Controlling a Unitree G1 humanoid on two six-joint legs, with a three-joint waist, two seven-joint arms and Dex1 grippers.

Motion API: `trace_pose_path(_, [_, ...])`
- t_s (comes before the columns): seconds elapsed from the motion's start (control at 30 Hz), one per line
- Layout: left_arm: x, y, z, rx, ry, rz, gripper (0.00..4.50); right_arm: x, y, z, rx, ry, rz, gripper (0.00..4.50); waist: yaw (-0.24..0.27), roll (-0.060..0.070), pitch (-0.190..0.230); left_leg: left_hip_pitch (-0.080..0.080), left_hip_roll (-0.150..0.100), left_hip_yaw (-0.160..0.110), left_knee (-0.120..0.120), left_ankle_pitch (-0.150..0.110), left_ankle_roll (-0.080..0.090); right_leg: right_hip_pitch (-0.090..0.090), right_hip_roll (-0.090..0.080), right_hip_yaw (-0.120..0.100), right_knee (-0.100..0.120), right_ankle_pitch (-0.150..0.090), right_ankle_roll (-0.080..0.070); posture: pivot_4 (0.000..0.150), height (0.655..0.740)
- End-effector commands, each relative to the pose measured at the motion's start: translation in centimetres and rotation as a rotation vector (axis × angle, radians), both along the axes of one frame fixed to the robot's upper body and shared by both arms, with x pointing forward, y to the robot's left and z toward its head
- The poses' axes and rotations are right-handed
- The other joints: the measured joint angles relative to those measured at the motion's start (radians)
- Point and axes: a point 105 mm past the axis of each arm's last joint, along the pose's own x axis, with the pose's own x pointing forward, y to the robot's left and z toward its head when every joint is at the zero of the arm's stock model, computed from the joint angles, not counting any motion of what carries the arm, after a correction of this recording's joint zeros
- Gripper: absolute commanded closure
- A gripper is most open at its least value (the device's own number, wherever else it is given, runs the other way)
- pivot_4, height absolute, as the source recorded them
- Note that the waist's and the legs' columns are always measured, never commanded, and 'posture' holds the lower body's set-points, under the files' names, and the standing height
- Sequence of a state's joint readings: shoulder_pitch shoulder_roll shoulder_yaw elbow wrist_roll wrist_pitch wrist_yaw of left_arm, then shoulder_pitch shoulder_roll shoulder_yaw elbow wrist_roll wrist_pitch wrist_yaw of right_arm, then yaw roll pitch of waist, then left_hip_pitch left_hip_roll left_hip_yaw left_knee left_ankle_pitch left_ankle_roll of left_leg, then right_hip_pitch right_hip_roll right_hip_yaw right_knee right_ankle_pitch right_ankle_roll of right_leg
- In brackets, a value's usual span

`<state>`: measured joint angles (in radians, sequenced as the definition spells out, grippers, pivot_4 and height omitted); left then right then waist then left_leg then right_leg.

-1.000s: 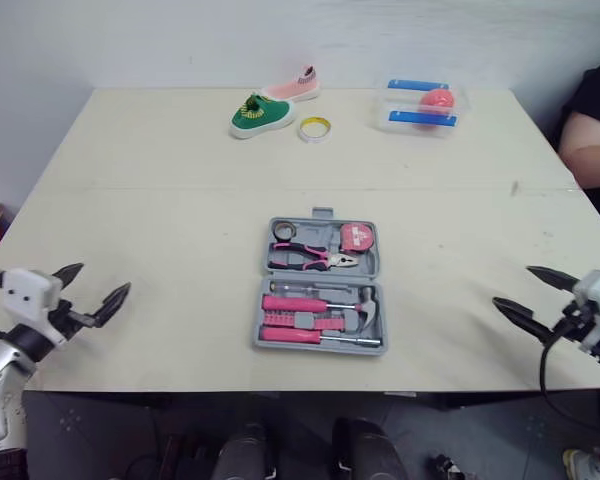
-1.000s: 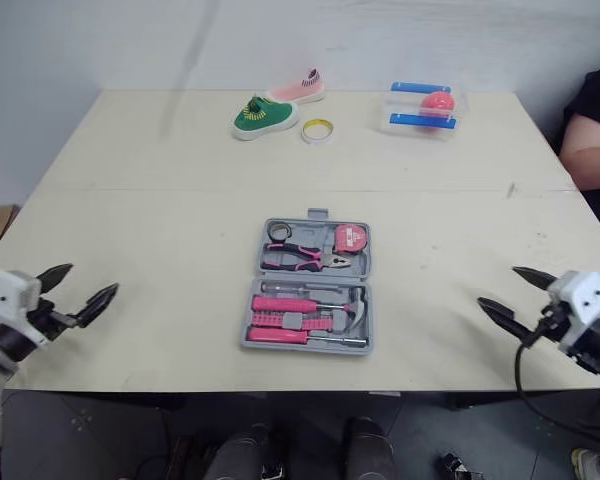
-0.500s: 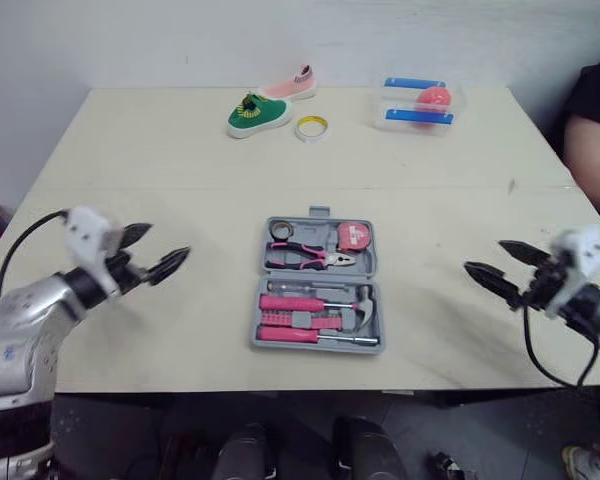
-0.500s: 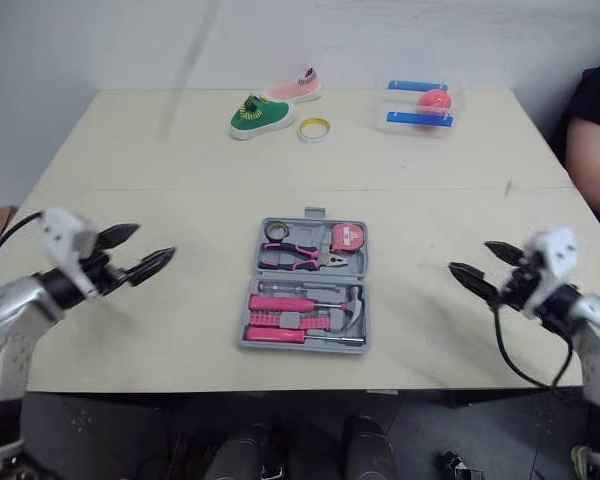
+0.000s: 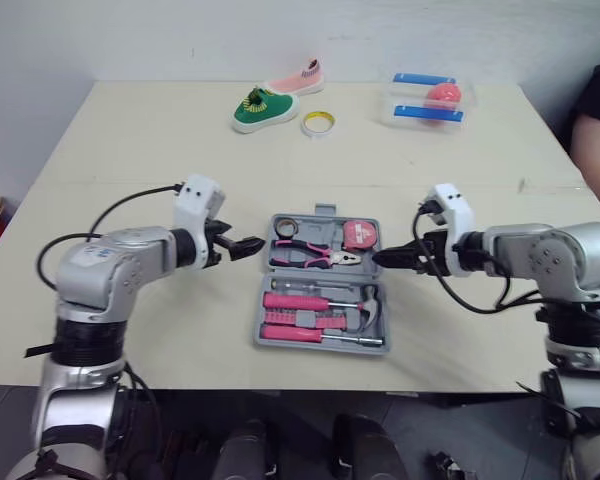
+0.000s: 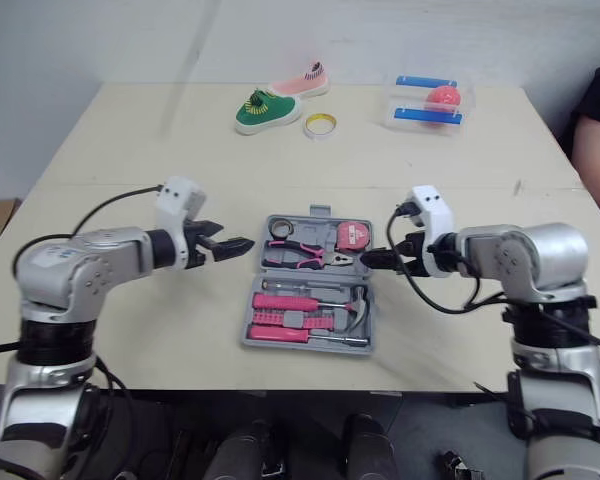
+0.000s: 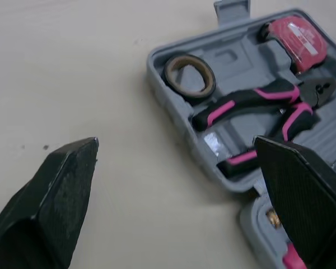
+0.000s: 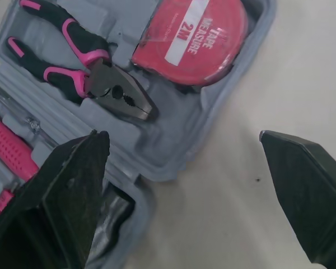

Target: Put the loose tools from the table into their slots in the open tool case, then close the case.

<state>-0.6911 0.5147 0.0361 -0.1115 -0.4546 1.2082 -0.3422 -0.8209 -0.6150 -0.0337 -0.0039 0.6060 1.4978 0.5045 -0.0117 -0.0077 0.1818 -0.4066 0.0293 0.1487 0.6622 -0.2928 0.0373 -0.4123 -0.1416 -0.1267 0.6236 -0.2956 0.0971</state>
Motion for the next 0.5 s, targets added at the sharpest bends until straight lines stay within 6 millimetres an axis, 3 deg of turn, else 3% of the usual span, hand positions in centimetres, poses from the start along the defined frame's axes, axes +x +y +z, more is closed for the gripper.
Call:
trace_pose_path(0.03, [1.1,0.2,0.7,0.013,-0.044,0.059,0.02,0.5,-0.1,0.7,-0.051,0.014,-0.058,0.0,0.002,0.0,0.0,0.0,0.0,0.0,0.0,0.0,0.0,0.0,0.0,0.0,0.0,0.0,0.0,0.15,0.74])
trace_pose_path(0.33, [2.1,-1.6,-0.2,0.034,-0.003,0.036,0.02,2.1,-0.5,1.0,-0.114,0.046,-0.167,0.0,0.005,0.0,0.0,0.0,0.0,0.001,0.001,0.001,-0.001,-0.001,0.0,-0.003,0.002,0.0,0.0,0.15,0.74])
trace_pose_path(0.5, [2.3,-1.3,-0.8,0.045,0.017,0.053,0.02,2.4,-0.6,0.4,-0.16,0.065,-0.186,0.0,0.003,0.0,0.0,0.0,0.0,0.002,0.001,0.001,-0.001,-0.002,0.001,-0.003,0.002,0.0,0.0,0.15,0.74])
